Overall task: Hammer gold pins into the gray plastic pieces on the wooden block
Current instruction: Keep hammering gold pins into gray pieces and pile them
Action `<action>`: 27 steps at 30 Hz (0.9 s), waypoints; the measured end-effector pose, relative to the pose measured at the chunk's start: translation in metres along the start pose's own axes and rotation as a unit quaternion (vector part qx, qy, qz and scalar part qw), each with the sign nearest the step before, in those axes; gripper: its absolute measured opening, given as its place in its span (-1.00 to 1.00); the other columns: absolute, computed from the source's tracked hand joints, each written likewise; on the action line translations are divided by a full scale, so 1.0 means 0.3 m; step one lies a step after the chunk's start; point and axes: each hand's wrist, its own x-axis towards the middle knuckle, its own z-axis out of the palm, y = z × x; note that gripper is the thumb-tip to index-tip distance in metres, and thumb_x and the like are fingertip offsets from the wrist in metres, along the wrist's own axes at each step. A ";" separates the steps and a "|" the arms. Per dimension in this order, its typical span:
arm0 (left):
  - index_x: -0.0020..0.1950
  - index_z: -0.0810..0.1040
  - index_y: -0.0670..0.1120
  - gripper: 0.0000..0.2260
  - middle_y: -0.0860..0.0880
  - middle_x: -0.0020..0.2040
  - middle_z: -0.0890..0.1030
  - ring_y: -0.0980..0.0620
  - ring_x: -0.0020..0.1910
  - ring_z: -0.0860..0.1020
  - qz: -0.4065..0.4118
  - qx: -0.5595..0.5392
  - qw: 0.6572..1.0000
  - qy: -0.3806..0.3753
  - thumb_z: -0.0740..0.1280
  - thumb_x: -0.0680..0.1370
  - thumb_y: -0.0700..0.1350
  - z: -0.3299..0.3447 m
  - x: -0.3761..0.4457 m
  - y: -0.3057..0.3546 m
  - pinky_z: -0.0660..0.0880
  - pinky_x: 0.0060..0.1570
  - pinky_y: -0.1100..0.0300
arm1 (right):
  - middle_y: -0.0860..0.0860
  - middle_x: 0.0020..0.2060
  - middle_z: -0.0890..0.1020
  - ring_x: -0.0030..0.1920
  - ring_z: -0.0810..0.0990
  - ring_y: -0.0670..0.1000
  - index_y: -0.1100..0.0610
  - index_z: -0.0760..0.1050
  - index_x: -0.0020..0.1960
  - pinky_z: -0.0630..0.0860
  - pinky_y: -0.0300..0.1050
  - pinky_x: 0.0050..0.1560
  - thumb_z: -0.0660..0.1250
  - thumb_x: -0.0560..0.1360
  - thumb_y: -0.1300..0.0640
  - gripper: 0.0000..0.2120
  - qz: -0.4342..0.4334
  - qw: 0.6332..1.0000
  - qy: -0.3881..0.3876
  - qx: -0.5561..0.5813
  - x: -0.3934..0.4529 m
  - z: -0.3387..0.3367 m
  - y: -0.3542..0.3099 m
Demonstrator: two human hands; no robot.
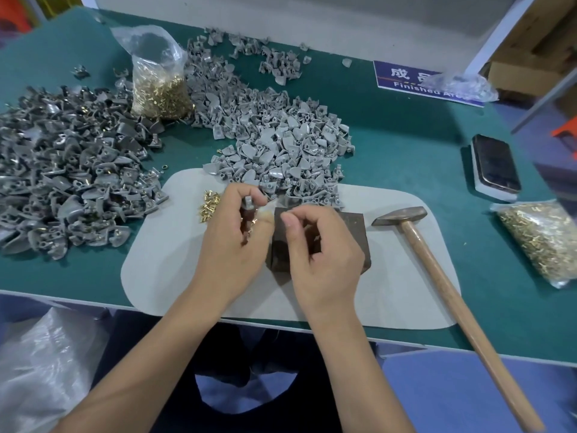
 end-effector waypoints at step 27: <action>0.53 0.36 -0.14 -0.64 -0.06 0.21 0.51 0.11 0.28 0.44 0.037 0.002 0.999 -0.039 0.09 0.73 -0.18 -0.012 0.005 -0.005 0.31 0.33 0.29 | -0.09 -0.13 0.60 -0.11 0.55 -0.15 0.04 0.54 0.04 0.41 -0.38 -0.05 0.31 0.65 0.11 -0.95 0.036 0.998 0.047 0.022 0.002 -0.006 -0.014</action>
